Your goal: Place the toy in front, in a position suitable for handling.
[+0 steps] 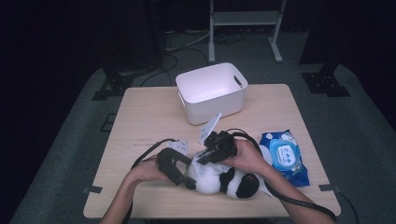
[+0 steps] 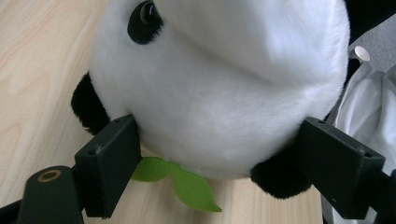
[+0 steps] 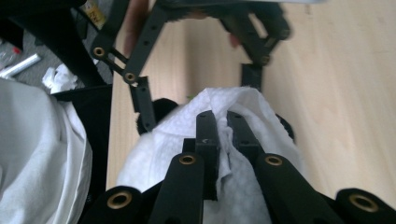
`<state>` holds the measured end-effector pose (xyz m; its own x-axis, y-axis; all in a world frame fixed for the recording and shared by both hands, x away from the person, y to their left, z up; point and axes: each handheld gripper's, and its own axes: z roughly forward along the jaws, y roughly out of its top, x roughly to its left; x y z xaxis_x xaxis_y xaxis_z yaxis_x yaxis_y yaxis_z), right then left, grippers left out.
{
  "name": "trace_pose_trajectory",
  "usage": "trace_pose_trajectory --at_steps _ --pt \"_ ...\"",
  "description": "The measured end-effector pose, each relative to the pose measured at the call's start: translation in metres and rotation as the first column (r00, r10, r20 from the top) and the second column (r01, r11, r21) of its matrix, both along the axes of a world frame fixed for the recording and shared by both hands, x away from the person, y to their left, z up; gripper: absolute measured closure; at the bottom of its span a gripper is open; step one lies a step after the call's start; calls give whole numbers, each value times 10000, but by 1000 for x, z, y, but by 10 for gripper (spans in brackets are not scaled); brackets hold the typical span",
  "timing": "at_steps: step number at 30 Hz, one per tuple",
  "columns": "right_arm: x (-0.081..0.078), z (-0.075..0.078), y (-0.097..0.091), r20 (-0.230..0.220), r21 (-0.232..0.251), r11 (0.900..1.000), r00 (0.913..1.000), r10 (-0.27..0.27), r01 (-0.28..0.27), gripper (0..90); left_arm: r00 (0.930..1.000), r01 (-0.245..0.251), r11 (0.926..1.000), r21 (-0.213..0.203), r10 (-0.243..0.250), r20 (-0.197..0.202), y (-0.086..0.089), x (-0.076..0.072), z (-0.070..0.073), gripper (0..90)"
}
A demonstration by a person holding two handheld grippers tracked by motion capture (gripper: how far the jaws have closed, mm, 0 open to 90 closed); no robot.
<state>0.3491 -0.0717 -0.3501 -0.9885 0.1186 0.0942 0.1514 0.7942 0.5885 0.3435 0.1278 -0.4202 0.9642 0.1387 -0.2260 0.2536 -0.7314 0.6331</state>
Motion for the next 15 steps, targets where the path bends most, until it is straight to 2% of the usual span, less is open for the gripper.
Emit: trace_pose_trajectory --at_steps 2,5,9,12,15 --pt "4 2 -11 -31 44 9997 9998 -219 220 839 10000 0 10000 10 0 8 0 0 0 151" --pt "9 0 -30 -387 128 9978 9972 -645 650 838 10000 14 10000 21 -14 21 0 0 1 151" --pt "9 -3 -51 -567 251 9956 9944 -892 907 839 10000 -33 10000 72 33 -34 -1 1 3 152" --pt "6 -10 -55 -760 249 9948 9924 -968 990 838 10000 -22 10000 67 22 34 -3 1 7 151" --pt "3 -16 -52 -892 400 9960 9931 -760 799 839 10000 -18 9997 -244 20 97 -3 0 12 150"
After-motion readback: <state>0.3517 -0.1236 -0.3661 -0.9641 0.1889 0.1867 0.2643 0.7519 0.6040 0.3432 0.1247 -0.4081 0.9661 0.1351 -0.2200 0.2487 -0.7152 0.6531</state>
